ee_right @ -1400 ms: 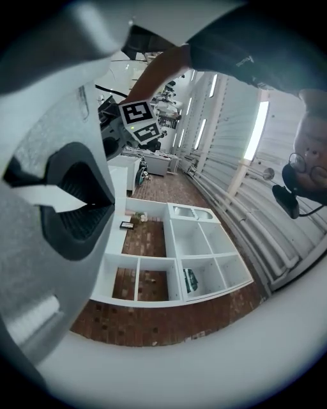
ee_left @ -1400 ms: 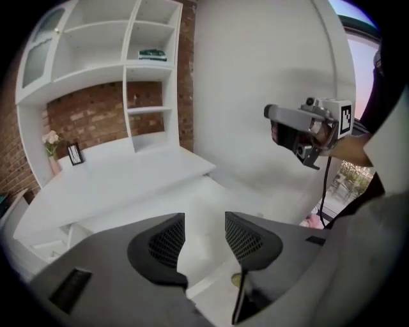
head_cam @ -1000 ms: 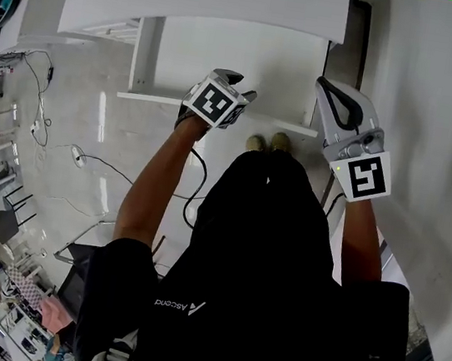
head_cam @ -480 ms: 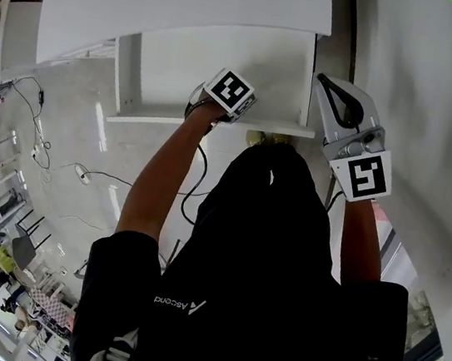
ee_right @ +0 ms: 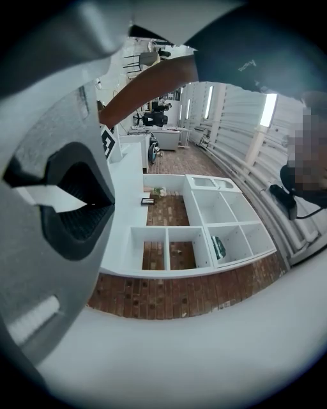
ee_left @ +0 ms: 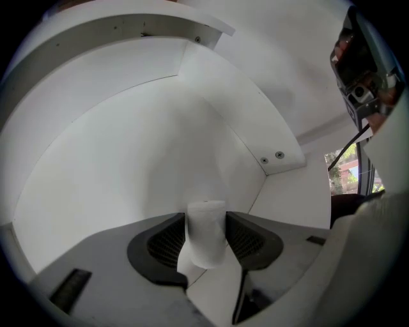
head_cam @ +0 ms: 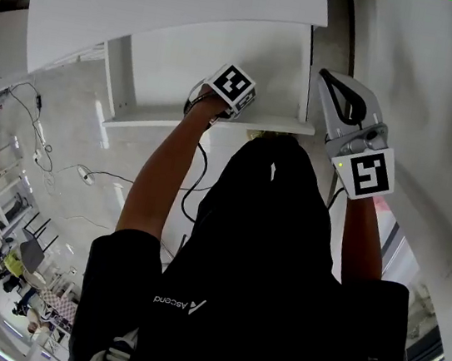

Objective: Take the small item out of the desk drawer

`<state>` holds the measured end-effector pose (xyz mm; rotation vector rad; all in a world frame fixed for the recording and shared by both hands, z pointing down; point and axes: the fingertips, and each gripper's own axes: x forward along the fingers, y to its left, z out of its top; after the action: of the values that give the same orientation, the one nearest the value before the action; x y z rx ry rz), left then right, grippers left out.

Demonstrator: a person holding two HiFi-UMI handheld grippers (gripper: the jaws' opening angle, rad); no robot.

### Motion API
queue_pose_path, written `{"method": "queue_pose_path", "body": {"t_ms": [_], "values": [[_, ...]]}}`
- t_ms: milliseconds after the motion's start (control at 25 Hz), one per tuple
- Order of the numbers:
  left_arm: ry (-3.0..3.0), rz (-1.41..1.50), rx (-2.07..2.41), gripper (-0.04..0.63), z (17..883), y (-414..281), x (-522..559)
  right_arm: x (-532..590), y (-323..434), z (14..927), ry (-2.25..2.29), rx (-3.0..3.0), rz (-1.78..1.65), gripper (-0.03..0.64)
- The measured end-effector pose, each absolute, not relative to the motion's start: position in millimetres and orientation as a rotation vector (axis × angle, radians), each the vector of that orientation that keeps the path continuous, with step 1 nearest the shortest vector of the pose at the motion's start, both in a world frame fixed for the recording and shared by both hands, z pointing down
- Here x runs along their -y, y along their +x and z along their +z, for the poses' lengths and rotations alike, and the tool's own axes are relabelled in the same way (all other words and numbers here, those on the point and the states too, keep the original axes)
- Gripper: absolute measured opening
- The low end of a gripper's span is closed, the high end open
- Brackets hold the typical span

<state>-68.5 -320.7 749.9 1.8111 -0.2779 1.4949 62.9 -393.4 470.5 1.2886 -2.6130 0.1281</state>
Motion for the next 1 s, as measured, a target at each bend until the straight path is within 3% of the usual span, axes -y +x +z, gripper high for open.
{"method": "queue_pose_path", "body": {"t_ms": [520,1000], "values": [[1.806,1.427,0.335,0.173,741,-70,326,386,66,470,1.286,2.629,0.102,0.000],[2.276,0.916,0.726,0.173,567,-56,365,366,34,412,1.239,2.768,0.034,0.000]]}}
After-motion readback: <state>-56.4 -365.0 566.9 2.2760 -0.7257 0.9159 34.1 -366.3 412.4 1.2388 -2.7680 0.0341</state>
